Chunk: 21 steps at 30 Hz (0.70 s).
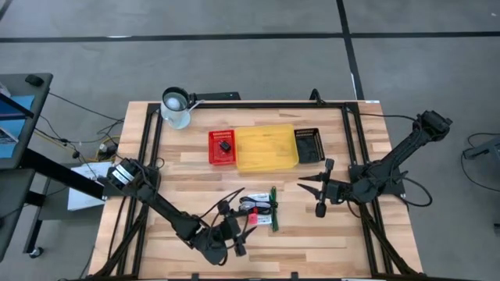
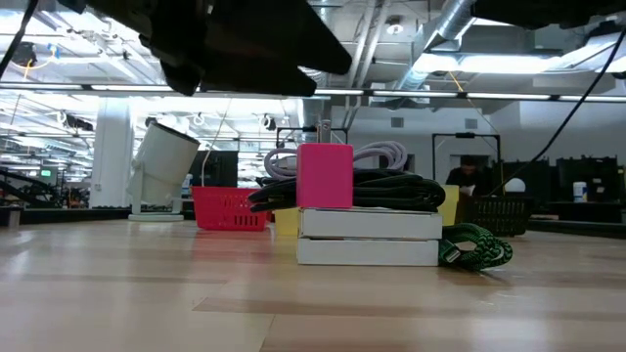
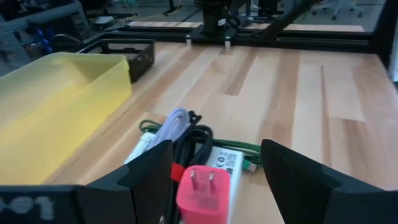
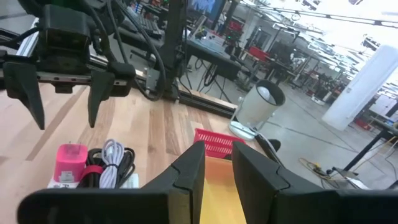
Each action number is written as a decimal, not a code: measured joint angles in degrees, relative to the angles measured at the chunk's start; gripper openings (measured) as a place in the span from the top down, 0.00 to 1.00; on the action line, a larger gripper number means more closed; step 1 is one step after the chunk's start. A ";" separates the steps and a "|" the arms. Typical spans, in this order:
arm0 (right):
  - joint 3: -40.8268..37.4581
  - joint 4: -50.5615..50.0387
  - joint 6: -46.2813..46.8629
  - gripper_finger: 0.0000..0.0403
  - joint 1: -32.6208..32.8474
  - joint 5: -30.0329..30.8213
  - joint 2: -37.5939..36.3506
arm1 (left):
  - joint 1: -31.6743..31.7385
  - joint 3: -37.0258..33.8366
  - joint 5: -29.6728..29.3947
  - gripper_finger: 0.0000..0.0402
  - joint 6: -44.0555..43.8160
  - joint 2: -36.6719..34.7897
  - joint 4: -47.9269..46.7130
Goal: Pick and place items into bin
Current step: Put the pink charger adapter into the red bin
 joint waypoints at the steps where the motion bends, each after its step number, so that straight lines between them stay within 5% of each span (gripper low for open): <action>1: 0.00 0.00 0.01 0.81 0.00 0.00 0.00 | -0.11 0.00 -0.64 0.41 -0.07 0.00 -0.13; 21: 0.00 0.01 -0.88 0.81 -0.01 0.02 0.00 | -0.33 -0.04 -0.81 0.41 0.20 2.01 0.03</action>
